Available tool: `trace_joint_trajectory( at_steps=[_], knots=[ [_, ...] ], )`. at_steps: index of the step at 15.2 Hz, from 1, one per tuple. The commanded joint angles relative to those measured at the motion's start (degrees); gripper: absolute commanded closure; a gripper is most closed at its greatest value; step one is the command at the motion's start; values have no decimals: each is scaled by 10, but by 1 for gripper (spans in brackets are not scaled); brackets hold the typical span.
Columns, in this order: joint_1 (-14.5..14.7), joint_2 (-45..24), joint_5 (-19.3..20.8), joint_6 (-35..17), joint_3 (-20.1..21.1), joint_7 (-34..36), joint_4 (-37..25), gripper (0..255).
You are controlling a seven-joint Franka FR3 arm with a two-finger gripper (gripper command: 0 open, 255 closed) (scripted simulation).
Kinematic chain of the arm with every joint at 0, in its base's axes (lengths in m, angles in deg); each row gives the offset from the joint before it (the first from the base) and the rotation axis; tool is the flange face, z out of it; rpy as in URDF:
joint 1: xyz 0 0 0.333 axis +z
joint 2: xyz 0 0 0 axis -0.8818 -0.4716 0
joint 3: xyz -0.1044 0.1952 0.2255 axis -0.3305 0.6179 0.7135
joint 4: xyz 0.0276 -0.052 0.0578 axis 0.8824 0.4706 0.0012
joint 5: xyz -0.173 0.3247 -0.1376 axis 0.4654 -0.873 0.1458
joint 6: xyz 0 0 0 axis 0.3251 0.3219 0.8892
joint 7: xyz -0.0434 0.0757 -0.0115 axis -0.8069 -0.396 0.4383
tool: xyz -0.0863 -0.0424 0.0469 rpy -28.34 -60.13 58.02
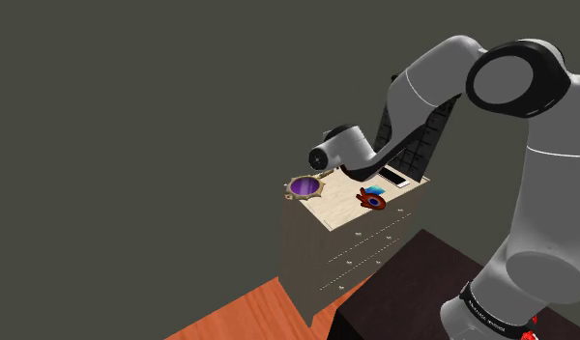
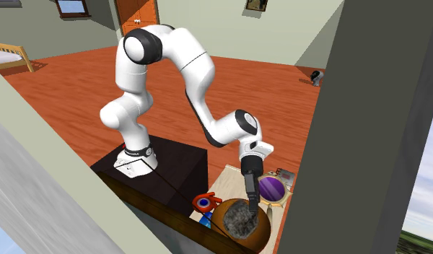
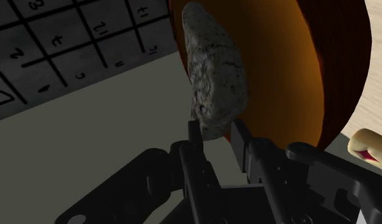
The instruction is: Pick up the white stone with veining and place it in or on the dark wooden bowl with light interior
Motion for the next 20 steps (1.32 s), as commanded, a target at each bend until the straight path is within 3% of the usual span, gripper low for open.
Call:
trace_joint_trajectory(
  at_steps=[1,6,7,12,16,20],
  knots=[
    [-2,-6,-1,1,-1,1,1,255],
    [-2,-6,-1,1,-1,1,1,255],
    [-3,-5,0,1,-1,3,4,0],
    [-3,-6,-1,1,0,1,1,0],
    [28,27,-44,41,26,-7,25,0],
    [28,27,-44,41,26,-7,25,0]
  ],
)
